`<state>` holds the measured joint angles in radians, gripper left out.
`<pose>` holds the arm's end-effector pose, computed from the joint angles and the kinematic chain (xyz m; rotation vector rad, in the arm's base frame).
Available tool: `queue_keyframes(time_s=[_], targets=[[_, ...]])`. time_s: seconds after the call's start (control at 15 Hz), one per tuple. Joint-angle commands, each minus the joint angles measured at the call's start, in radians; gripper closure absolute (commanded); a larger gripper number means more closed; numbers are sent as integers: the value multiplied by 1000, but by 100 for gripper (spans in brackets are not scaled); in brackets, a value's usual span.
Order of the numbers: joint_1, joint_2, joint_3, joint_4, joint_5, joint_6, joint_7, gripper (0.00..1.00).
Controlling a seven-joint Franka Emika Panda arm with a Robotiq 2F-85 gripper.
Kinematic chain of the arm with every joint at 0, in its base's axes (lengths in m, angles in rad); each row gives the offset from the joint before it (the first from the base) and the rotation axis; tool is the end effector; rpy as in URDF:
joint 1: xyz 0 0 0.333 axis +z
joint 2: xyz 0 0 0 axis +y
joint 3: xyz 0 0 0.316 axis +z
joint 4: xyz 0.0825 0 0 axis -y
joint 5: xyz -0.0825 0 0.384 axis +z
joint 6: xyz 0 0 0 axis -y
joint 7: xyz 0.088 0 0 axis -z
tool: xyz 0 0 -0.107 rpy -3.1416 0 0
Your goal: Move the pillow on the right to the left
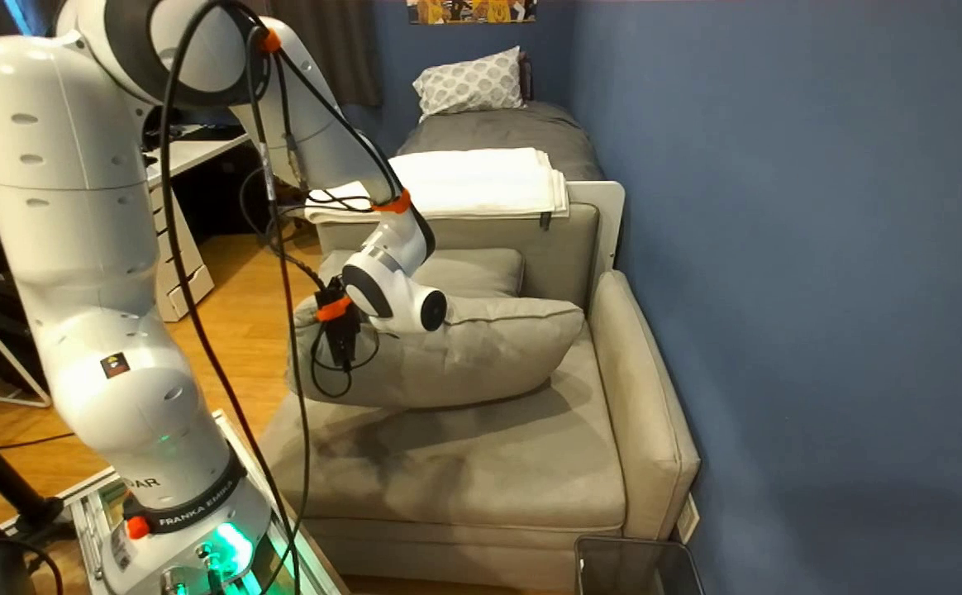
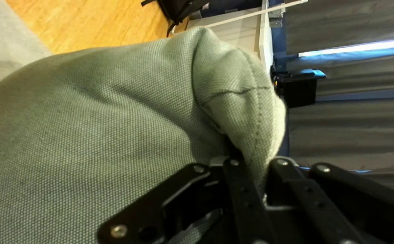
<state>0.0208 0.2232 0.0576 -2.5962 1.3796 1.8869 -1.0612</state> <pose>0.3670 0.1036 0.1705 -1.9239 0.0146 0.2178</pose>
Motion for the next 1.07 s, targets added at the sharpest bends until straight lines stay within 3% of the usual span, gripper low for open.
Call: queue_keyframes(time_s=[0.0, 0.07, 0.13, 0.2, 0.8, 1.0], targets=[[13, 36, -19, 24, -7, 9, 39, 97], [9, 51, -26, 28, -24, 8, 46, 97], [8, 59, -31, 26, -37, 22, 57, 62], [6, 69, -36, 26, -50, 23, 67, 61], [-26, 89, -106, 28, -120, 30, 178, 1], [-20, 77, -125, 42, -236, 52, 225, 0]])
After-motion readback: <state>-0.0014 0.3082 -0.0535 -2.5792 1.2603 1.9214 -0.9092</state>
